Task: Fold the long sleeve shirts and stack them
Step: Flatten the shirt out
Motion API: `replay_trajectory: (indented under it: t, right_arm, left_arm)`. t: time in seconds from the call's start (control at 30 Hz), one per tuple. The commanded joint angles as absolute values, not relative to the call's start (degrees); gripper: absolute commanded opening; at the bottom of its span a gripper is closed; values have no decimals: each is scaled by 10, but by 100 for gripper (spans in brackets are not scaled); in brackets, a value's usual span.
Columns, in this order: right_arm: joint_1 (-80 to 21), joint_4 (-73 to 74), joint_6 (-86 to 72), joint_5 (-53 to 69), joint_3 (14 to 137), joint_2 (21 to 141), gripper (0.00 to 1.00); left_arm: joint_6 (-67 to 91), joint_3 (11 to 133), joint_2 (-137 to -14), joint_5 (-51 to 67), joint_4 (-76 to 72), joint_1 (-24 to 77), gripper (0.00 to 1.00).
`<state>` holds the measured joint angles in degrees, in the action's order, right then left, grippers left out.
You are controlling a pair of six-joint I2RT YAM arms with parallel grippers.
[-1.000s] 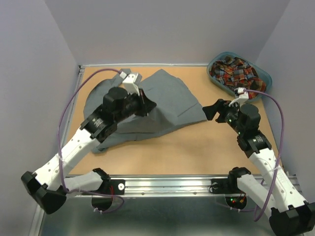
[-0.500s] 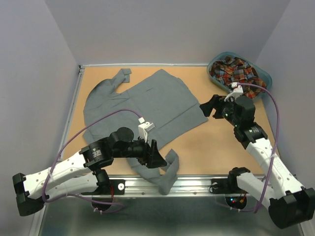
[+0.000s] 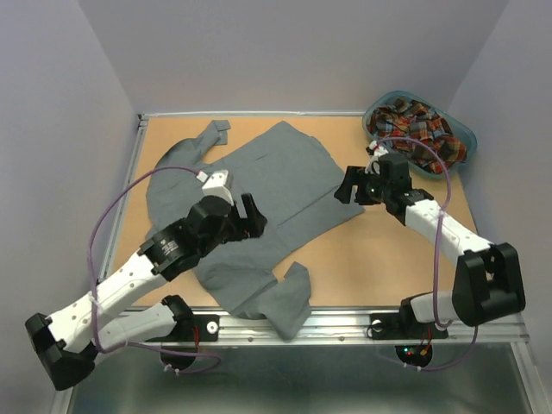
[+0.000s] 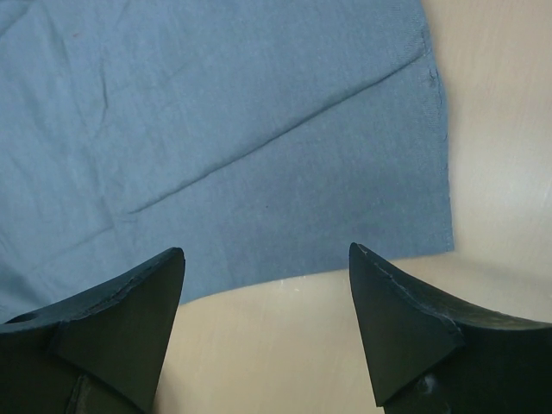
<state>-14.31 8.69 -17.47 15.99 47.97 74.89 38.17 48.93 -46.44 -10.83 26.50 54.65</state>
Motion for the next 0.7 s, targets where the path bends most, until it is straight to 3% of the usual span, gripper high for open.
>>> replay_trajectory:
  t: [0.0,0.17,0.3,0.67]
  right_arm:
    - [-156,71,-144,140,551,794,81]
    - [-162,69,-135,97,573,870,80]
    - [-162,67,-144,91,578,911,78]
    - [-162,55,-248,50,494,957,70]
  left_arm:
    - [356,492,-511,-213,228,413,94]
    - [368,424,-593,-183,91,221,94]
    - [394,400,-677,-135,27,128,93]
    - [418,413,-842,-104,-9,62,91]
